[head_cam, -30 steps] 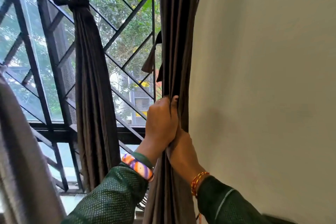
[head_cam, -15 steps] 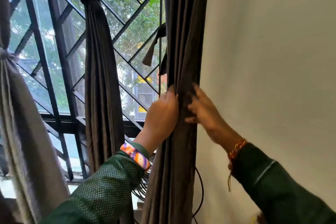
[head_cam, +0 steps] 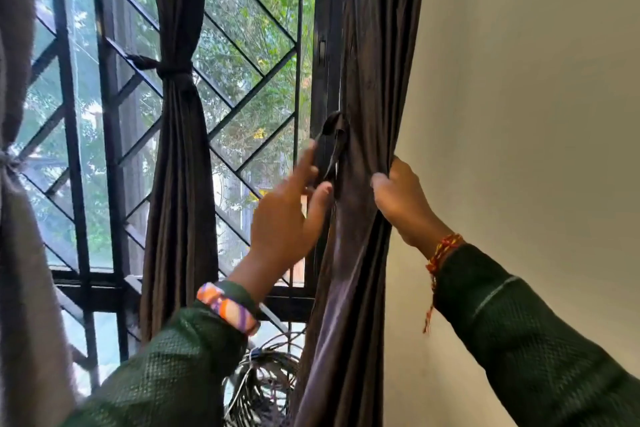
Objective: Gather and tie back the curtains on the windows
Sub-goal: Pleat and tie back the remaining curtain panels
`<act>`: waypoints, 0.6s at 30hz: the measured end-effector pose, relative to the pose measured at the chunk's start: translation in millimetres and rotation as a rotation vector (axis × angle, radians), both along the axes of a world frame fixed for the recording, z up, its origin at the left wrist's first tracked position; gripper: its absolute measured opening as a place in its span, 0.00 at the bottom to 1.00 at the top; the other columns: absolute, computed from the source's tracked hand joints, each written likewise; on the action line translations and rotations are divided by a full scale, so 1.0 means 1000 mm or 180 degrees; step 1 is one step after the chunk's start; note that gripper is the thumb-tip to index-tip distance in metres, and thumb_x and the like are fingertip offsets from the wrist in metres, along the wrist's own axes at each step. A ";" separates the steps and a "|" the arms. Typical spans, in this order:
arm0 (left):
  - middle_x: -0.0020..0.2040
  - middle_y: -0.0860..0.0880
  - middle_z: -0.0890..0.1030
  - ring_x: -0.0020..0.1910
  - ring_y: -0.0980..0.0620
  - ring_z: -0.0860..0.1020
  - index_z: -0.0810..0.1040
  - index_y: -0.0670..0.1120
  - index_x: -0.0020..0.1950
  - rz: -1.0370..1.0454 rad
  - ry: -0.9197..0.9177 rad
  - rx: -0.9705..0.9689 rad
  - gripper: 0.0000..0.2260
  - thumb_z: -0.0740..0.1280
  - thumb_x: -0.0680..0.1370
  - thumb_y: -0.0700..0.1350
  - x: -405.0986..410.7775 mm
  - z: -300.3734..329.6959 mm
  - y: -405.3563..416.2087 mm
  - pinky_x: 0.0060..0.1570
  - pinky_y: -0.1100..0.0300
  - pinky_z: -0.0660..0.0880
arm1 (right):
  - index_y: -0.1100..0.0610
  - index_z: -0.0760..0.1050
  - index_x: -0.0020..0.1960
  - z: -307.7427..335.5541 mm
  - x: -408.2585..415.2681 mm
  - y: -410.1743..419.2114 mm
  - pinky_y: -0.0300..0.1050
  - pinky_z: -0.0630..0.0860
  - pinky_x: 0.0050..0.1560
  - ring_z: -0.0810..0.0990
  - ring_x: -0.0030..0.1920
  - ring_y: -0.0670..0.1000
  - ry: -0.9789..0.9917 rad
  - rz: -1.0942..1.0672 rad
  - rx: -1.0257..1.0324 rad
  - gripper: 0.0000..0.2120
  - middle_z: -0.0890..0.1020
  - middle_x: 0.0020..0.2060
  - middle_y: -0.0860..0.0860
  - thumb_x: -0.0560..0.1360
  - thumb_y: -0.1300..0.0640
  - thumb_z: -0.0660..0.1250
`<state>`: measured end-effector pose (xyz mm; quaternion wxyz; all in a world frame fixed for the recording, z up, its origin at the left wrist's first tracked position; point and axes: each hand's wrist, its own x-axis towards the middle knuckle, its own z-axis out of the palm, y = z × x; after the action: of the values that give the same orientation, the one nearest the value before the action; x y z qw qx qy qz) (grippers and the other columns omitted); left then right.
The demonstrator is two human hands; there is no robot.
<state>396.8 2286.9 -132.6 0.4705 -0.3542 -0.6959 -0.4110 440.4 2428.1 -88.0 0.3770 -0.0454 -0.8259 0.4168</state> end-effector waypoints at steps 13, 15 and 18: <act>0.42 0.39 0.80 0.38 0.43 0.81 0.78 0.35 0.51 0.0333 -0.1725 -0.0253 0.09 0.67 0.72 0.36 -0.021 0.122 -0.001 0.39 0.49 0.81 | 0.62 0.66 0.69 0.002 0.014 -0.008 0.39 0.70 0.52 0.76 0.54 0.56 -0.0030 0.0197 0.0215 0.18 0.75 0.61 0.57 0.80 0.62 0.53; 0.39 0.42 0.76 0.31 0.47 0.76 0.77 0.37 0.46 0.0466 -0.1660 -0.0262 0.05 0.65 0.75 0.39 -0.015 0.133 -0.002 0.29 0.57 0.75 | 0.62 0.65 0.70 0.002 0.015 -0.012 0.41 0.70 0.57 0.75 0.60 0.60 -0.0024 0.0005 0.0509 0.19 0.75 0.63 0.59 0.80 0.62 0.53; 0.35 0.44 0.73 0.28 0.51 0.69 0.74 0.38 0.41 0.0291 -0.1833 -0.0337 0.06 0.62 0.77 0.37 -0.007 0.148 0.000 0.26 0.61 0.66 | 0.63 0.62 0.72 0.002 0.015 -0.021 0.44 0.72 0.58 0.77 0.59 0.61 -0.0057 -0.0139 0.0766 0.20 0.75 0.62 0.61 0.80 0.62 0.54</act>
<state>389.7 2286.6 15.3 0.2526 -0.2153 -0.8364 -0.4362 455.9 2406.8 -86.2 0.3813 -0.0214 -0.8721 0.3059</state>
